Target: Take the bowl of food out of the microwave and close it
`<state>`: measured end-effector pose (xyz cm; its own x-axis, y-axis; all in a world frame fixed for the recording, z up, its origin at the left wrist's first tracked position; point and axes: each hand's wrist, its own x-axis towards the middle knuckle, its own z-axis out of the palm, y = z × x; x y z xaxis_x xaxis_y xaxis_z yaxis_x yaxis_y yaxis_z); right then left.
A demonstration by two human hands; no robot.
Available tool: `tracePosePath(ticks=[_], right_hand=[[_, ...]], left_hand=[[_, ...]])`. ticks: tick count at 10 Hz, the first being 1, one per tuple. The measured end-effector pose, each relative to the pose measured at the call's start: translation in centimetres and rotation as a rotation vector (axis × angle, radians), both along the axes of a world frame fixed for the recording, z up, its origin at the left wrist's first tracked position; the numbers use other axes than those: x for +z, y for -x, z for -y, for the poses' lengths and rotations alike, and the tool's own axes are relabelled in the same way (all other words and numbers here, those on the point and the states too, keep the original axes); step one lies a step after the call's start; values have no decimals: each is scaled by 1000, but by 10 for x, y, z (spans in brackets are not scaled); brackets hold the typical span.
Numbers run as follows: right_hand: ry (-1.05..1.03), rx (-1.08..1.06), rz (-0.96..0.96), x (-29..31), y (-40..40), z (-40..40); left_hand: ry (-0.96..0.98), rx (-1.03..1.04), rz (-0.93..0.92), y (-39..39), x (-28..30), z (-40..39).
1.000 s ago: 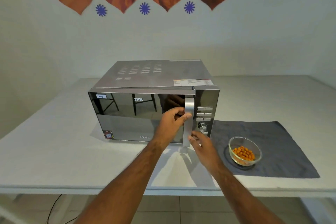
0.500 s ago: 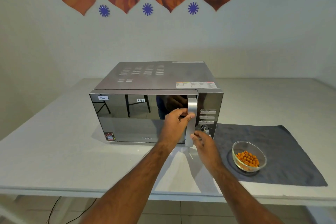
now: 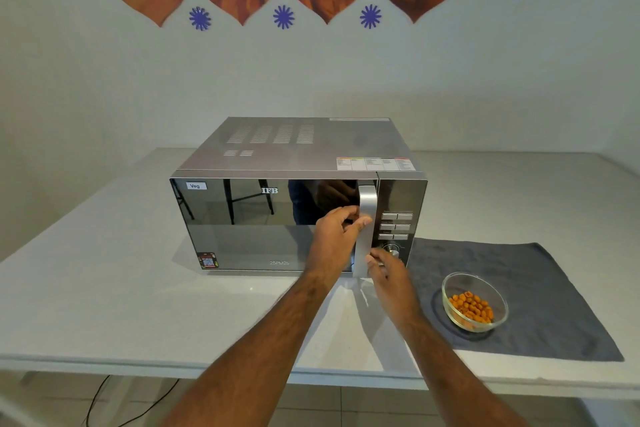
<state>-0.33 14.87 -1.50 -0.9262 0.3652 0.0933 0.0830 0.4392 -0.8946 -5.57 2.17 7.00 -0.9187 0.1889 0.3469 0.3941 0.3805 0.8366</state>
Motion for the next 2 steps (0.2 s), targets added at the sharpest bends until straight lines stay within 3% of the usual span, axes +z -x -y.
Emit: tracePosePath(ticks=[1,2], right_hand=[[-5,25,33,-11,-13,1],[-167,-16,70,-28,-33,1]], left_hand=[[32,-13,-7,-1,-15,8],[146,-28,31,-10,-44,29]])
